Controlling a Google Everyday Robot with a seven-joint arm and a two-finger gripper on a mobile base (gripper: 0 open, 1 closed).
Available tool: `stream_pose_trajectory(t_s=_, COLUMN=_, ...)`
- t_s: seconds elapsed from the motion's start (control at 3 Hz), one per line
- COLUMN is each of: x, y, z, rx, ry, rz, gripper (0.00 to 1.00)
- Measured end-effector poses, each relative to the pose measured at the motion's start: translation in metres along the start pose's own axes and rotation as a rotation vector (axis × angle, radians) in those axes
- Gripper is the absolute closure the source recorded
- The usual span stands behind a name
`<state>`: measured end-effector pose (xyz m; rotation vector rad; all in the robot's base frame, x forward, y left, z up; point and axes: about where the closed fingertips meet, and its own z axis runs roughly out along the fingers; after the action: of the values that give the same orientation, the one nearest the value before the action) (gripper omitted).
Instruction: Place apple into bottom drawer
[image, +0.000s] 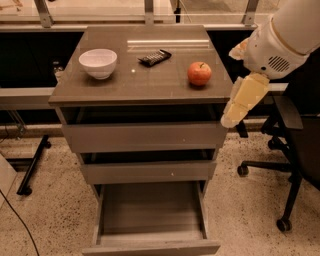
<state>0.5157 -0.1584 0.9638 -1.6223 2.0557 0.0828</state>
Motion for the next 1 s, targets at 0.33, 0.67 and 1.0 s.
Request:
stream_pose_trajectory(t_s=0.33, x=0.0, y=0.0, z=0.001, rx=-0.001, ry=-0.001, rz=0.001, gripper=0.0)
stream_pose_trajectory(t_s=0.67, x=-0.013, y=-0.004, z=0.017, rx=-0.013, ry=0.004, rz=-0.029, gripper=0.0)
stream_pose_trajectory(t_s=1.0, x=-0.03, y=-0.017, z=0.04, rx=-0.002, ry=-0.02, rz=-0.034, gripper=0.0)
